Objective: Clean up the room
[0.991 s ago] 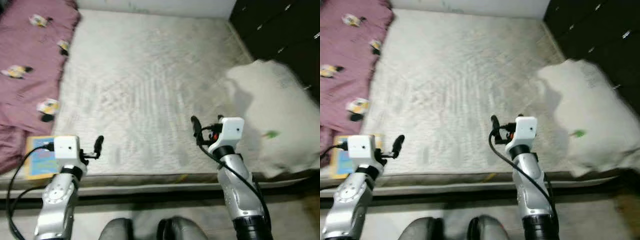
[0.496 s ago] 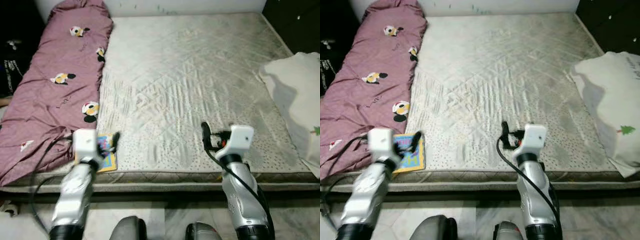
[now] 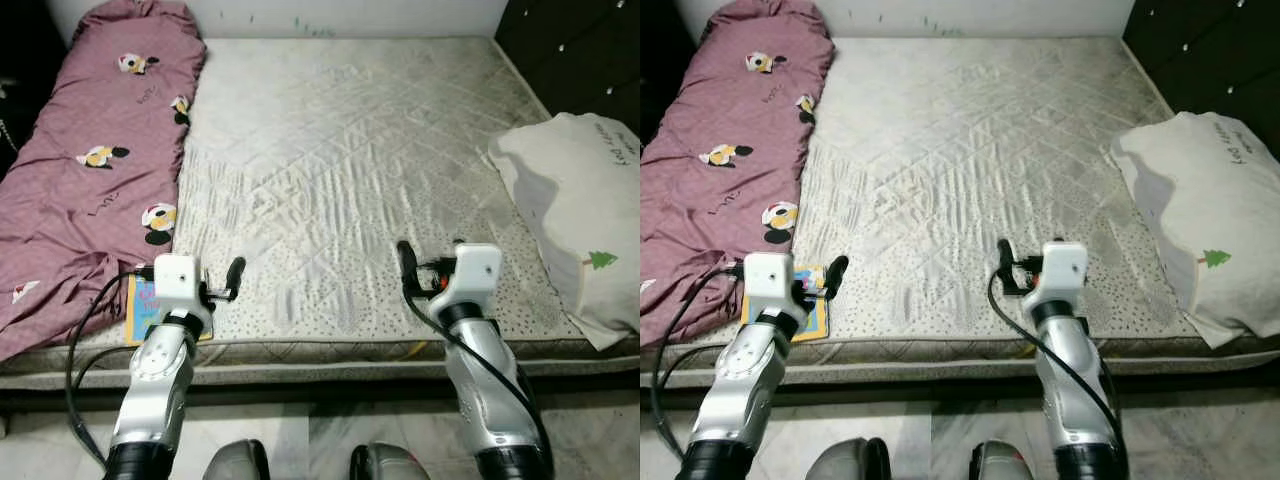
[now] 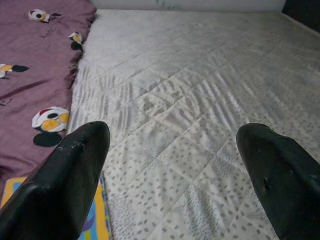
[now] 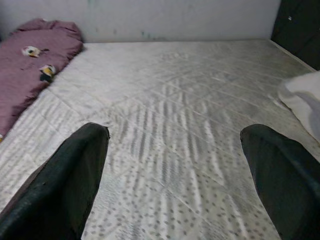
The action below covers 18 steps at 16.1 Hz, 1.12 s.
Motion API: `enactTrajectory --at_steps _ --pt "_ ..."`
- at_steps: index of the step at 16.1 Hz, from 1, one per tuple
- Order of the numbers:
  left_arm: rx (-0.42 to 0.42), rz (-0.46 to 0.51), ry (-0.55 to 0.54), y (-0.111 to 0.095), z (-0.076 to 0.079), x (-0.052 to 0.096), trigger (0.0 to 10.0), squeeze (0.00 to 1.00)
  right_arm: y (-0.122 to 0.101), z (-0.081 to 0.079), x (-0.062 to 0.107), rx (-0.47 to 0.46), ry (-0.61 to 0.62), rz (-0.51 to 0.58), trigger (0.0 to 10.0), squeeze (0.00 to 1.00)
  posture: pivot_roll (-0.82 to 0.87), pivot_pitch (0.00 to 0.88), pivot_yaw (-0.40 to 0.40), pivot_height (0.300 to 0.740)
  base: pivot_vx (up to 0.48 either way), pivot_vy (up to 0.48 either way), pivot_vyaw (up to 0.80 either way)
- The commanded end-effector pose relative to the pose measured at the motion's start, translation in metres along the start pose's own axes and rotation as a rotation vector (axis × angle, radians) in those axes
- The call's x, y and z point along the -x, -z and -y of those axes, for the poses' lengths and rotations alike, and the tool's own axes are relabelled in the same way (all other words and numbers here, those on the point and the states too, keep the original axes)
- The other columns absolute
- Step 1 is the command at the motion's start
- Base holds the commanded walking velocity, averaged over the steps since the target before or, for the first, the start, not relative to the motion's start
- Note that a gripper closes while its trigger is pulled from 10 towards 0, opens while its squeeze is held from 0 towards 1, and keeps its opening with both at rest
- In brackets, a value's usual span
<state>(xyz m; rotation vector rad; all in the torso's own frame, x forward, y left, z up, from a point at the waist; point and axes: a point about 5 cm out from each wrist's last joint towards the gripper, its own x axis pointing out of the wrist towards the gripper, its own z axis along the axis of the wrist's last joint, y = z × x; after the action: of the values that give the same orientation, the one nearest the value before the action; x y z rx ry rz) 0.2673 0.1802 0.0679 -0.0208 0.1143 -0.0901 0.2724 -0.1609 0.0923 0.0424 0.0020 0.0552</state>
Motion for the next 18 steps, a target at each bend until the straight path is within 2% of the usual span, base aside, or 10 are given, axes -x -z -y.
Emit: enactTrajectory --at_steps 1,3,6,7,11,15,18 --pt "0.009 -0.024 -0.031 0.005 -0.011 0.008 10.0 0.00 0.002 0.005 0.001 -0.009 0.029 -0.008 10.0 0.00 -0.01 0.081 -0.011 0.740 0.000 0.000 0.00" --pt "0.031 -0.034 -0.061 0.007 -0.018 0.013 10.0 0.00 0.004 0.005 -0.001 -0.041 0.049 -0.014 10.0 0.00 0.00 0.079 -0.012 0.740 0.000 0.000 -0.80" --pt "0.027 -0.023 -0.061 0.005 -0.016 0.008 10.0 0.00 0.004 0.003 -0.003 -0.044 0.017 -0.019 10.0 0.00 0.00 0.075 -0.021 0.740 0.000 0.000 -0.50" --pt "0.028 -0.002 -0.051 -0.002 -0.012 0.003 10.0 0.00 -0.002 0.006 -0.007 -0.029 0.017 0.001 10.0 0.00 0.00 0.082 -0.032 0.740 0.000 0.000 0.00" --pt "0.029 0.015 -0.046 -0.004 -0.010 0.004 10.0 0.00 -0.003 0.009 -0.010 -0.015 0.020 0.003 10.0 0.00 0.01 0.097 -0.043 0.740 0.000 0.000 0.00" --pt "0.037 0.017 -0.048 -0.004 -0.010 0.007 10.0 0.00 -0.004 0.005 -0.009 -0.006 0.000 -0.005 10.0 0.00 0.01 0.123 -0.064 0.740 0.000 0.467 0.00" --pt "0.051 0.019 -0.071 -0.004 -0.013 0.010 10.0 0.00 -0.003 0.010 -0.008 0.008 0.000 -0.012 10.0 0.00 0.01 0.135 -0.070 0.740 0.000 0.480 0.00"
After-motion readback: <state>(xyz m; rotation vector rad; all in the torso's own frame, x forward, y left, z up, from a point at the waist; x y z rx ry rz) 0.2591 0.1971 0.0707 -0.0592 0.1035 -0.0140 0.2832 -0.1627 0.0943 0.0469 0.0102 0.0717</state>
